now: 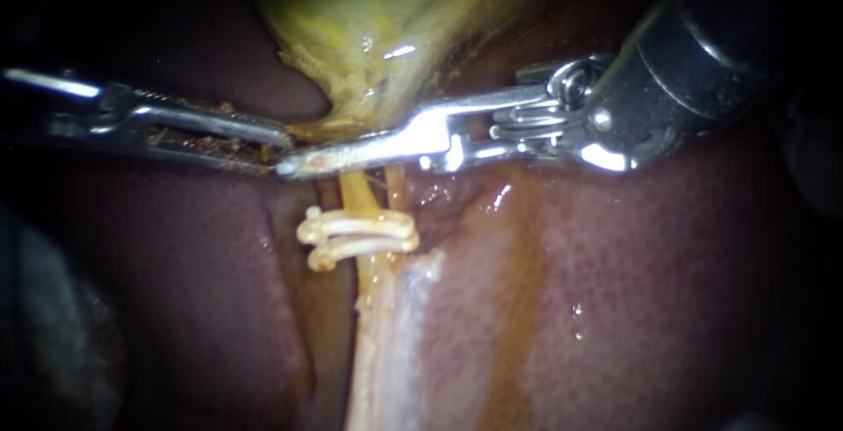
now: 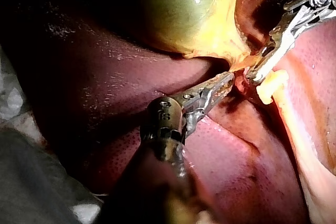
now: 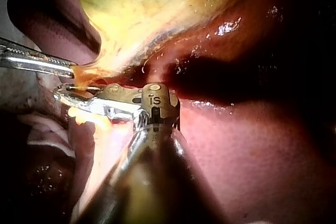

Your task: Going back third clip left tube

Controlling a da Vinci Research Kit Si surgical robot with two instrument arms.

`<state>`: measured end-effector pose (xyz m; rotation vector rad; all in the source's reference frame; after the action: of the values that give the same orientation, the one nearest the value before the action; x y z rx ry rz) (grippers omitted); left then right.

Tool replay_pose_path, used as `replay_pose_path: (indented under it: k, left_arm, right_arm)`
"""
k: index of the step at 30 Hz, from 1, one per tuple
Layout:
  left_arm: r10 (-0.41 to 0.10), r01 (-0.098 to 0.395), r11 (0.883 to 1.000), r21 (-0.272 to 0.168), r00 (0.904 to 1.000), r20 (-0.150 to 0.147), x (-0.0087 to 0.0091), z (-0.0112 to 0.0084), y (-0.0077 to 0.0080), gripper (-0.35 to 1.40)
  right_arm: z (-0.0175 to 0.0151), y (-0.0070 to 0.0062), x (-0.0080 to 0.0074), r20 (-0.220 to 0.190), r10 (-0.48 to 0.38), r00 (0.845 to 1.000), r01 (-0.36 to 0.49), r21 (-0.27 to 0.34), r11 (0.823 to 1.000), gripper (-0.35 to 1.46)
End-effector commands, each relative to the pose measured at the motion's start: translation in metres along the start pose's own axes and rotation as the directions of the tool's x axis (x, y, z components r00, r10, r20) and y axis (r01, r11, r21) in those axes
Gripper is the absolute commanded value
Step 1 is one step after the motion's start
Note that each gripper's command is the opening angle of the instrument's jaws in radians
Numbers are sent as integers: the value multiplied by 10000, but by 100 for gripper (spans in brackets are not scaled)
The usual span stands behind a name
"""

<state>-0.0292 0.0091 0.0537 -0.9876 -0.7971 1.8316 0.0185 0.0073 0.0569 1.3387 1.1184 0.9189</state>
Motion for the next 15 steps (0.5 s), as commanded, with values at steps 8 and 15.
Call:
replay_pose_path:
  k: [8,15]
  left_arm:
    - [-7,7,10000,1,10000,-9,0,0,2,-35]
    - [-5,5,10000,-2,10000,-7,0,-1,2,-35]
  right_arm:
    - [4,7,-6,-74,-1055,9944,1055,0,9944,5]
    - [18,17,-16,-742,-2387,9682,2341,-662,9700,42]
